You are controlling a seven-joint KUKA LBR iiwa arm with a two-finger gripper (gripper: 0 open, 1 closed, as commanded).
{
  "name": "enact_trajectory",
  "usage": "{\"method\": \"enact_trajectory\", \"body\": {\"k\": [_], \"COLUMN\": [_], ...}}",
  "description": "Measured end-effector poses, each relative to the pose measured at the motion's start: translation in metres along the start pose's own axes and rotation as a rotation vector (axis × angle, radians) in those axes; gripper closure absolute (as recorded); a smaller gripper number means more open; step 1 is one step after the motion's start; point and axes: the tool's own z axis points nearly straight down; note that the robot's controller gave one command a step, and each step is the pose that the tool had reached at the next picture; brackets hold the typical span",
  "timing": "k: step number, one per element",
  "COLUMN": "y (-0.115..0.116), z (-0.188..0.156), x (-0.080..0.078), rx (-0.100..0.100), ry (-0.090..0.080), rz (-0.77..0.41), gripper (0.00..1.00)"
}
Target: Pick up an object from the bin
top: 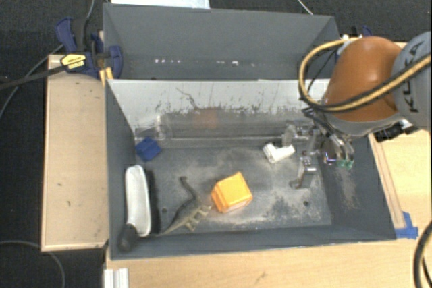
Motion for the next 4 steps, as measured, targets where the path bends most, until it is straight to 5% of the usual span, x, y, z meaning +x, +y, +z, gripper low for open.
{"method": "enact_trajectory", "body": {"k": [1,2,3,4], "y": [0.000,0.054,0.063,0.142], "z": [-0.005,0.084,0.082,0.088], "x": [-0.002,-0.027,-0.019,0.001], "rx": [0.000,-0.001,0.001,0.000], "ry": [-0.008,-0.006,-0.008,-0.006], "rz": [-0.002,-0.035,-0.140,-0.103], "gripper": [0.00,0.00,0.00,0.00]}}
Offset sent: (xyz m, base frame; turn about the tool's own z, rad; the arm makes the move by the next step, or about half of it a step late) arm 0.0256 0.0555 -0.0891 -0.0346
